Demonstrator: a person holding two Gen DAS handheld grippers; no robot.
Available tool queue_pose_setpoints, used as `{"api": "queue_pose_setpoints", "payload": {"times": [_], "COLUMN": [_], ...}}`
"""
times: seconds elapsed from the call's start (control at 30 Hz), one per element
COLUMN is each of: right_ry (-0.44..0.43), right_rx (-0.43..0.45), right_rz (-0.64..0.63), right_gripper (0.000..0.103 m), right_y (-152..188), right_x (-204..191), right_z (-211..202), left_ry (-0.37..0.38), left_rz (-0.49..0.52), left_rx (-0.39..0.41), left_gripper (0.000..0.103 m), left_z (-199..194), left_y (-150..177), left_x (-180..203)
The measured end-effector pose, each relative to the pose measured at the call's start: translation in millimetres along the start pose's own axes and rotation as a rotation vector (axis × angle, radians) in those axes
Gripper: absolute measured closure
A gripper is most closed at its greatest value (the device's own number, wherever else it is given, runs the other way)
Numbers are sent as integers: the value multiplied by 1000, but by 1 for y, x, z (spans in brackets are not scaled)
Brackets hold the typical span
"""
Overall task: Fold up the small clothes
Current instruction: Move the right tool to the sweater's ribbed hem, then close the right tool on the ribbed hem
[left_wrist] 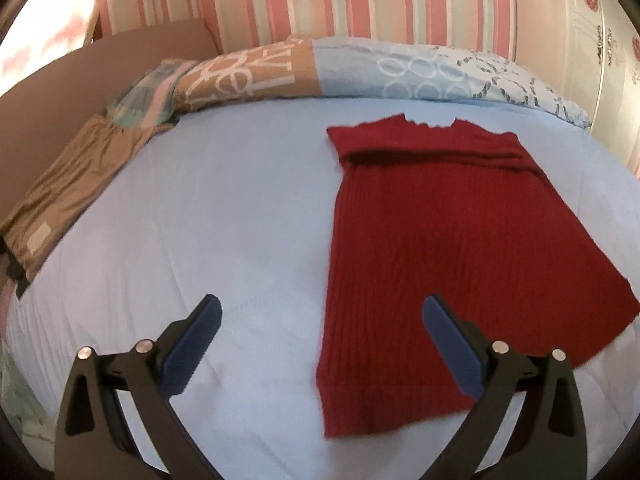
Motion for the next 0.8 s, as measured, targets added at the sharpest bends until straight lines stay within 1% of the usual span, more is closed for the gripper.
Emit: {"api": "queue_pose_setpoints", "payload": {"times": [0.17, 0.23, 0.27, 0.37, 0.4, 0.43, 0.47, 0.5, 0.53, 0.57, 0.6, 0.63, 0.8], "right_ry": [-26, -36, -40, -57, -70, -78, -83, -94, -98, -103, -109, -116, -117], "right_rx": [-51, -66, -74, -111, -122, -130, -138, -145, -149, -149, -146, -143, -142], "right_rz": [3, 1, 3, 8, 18, 28, 38, 45, 45, 36, 30, 21, 23], "right_gripper": [35, 40, 40, 52, 61, 66, 68, 75, 80, 83, 89, 91, 92], "right_y": [19, 23, 25, 29, 31, 32, 34, 35, 36, 37, 37, 37, 38], "right_x": [-10, -14, -15, -19, -20, -19, -19, -19, -20, -22, -23, -25, -23], "right_z": [15, 20, 23, 33, 36, 37, 39, 40, 41, 40, 39, 38, 36], "left_ry": [5, 7, 6, 5, 4, 5, 5, 5, 3, 0, 2, 6, 20], "left_rz": [-39, -33, -28, -29, -31, -36, -39, -43, -44, -45, -48, -54, -80], "left_rx": [-29, -35, -38, -43, -45, -48, -49, -52, -52, -54, -60, -62, -67], "left_gripper": [2, 2, 2, 2, 2, 2, 2, 2, 2, 2, 2, 2, 2], "left_z": [-2, -3, -3, -5, -5, -6, -7, -6, -7, -7, -6, -6, -3], "left_y": [23, 29, 31, 34, 35, 36, 36, 36, 37, 37, 37, 37, 39], "left_x": [-1, 2, 4, 4, 3, 2, 1, 0, -1, -2, -3, -3, -9]}}
Point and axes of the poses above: each gripper's, at about its wrist camera, not at the fingertips, and z roughly the way its jaws point, x to its right, y to its underside, the point moved 2 cm from there along z, roughly the way its jaws point, and after that the axes turned 10 degrees about y, right-handed, at the moved point
